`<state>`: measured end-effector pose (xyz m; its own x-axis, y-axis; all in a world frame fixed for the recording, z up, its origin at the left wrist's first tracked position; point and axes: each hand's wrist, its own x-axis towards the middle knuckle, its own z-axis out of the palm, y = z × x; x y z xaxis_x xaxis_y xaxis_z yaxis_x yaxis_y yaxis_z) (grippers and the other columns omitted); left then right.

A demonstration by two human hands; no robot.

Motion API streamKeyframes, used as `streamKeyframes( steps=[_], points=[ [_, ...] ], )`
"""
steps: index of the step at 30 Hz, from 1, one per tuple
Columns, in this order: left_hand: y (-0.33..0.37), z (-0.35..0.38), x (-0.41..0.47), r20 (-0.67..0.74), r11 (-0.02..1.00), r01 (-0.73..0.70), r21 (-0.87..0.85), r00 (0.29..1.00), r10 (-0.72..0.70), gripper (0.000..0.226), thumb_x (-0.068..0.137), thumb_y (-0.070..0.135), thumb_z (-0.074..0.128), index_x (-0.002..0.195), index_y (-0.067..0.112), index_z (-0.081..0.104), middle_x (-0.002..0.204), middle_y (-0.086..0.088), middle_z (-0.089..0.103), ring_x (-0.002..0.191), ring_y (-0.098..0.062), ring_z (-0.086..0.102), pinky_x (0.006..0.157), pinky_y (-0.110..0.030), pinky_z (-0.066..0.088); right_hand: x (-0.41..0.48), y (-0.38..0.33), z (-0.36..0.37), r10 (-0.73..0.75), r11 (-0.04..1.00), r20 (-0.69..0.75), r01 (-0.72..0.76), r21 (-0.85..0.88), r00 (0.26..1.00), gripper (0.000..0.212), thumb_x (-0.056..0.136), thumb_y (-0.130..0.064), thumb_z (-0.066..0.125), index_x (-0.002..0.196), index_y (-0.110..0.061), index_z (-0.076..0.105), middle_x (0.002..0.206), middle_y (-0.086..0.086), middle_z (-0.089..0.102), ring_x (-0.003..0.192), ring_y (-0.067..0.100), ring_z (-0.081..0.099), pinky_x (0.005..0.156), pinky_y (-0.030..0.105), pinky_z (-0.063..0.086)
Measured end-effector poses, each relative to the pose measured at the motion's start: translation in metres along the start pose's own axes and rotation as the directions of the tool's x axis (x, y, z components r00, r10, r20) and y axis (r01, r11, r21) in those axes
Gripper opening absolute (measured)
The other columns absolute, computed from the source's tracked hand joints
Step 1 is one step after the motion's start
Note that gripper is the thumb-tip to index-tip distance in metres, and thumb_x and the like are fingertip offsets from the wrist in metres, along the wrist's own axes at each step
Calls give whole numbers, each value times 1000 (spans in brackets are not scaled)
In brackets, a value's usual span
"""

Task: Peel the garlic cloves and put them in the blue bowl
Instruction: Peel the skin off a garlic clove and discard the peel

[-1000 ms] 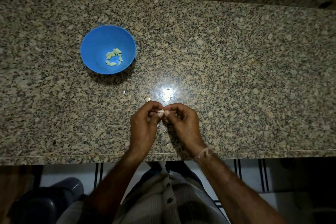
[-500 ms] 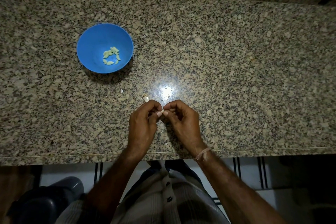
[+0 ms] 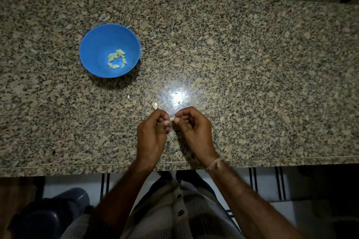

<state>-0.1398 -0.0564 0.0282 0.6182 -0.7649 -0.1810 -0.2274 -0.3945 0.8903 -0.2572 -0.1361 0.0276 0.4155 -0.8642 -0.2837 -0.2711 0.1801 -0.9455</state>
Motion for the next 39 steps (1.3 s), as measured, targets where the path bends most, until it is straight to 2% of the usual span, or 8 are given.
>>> streamKeyframes(
  steps=[2, 5, 9, 13, 15, 18, 24, 39],
  points=[
    [-5, 1, -1, -32, 999, 45, 17, 999, -44, 19, 102, 6, 57, 92, 17, 69, 77, 4, 72, 70, -9, 71, 66, -37, 62, 0, 1, -1, 0, 1000, -19, 0, 1, 1000, 9, 91, -3, 76, 95, -11, 73, 89, -6, 75, 82, 6, 67, 75, 18, 54],
    [-4, -1, -2, -49, 990, 9, 138, 999, -2, 17, 105, 16, 59, 94, 19, 71, 78, 9, 72, 70, -4, 67, 61, -32, 54, 1, 1, -4, -7, 1000, -14, 7, 2, 1000, 8, 91, -4, 77, 98, -9, 74, 91, -2, 75, 83, 8, 68, 75, 17, 54],
    [5, -4, -3, -23, 978, -111, 176, 993, 117, 16, 101, 17, 66, 116, 23, 69, 106, 13, 67, 91, 2, 64, 69, -15, 47, 2, 1, -4, -10, 1000, 8, 10, -1, 1000, 8, 92, -6, 76, 98, -11, 75, 91, -1, 76, 86, 16, 70, 77, 22, 57],
    [6, -7, -2, -35, 921, -138, 365, 986, 162, 6, 99, 32, 72, 94, 29, 73, 85, 13, 69, 74, -5, 62, 59, -31, 47, 2, 3, -3, 28, 1000, 6, -28, 10, 1000, 9, 92, -6, 75, 96, -14, 76, 88, -1, 76, 83, 17, 71, 76, 29, 60],
    [2, -10, -1, -25, 901, -174, 397, 980, 200, 6, 100, 29, 69, 96, 28, 74, 87, 12, 71, 79, -12, 64, 61, -33, 47, 2, 4, -2, 60, 998, -2, -60, 18, 998, 10, 93, -7, 75, 96, -16, 77, 88, 2, 77, 84, 24, 72, 77, 36, 63],
    [-3, -11, -2, 40, 906, -245, 345, 968, 246, 15, 102, 18, 66, 112, 24, 74, 105, 10, 72, 97, -16, 64, 72, -39, 53, 2, 4, -1, 69, 997, 25, -70, 27, 997, 9, 93, -7, 75, 96, -16, 77, 88, 6, 77, 87, 32, 72, 80, 44, 64],
    [-6, -12, -5, 6, 965, -179, 192, 983, 181, 6, 99, 23, 71, 103, 26, 74, 97, 12, 71, 85, -10, 66, 68, -43, 55, -2, 0, 1, -5, 1000, 60, 4, 11, 998, 8, 94, -5, 74, 97, -12, 75, 90, 1, 76, 86, 16, 71, 77, 24, 57],
    [0, -8, -6, 33, 978, -133, 160, 991, 129, 19, 92, 7, 70, 92, 26, 66, 90, 10, 65, 79, -10, 63, 62, -38, 51, -8, 1, -1, -91, 994, 70, 95, -47, 993, 9, 94, -6, 74, 97, -14, 74, 90, -5, 76, 89, 16, 73, 81, 33, 61]
  ],
)
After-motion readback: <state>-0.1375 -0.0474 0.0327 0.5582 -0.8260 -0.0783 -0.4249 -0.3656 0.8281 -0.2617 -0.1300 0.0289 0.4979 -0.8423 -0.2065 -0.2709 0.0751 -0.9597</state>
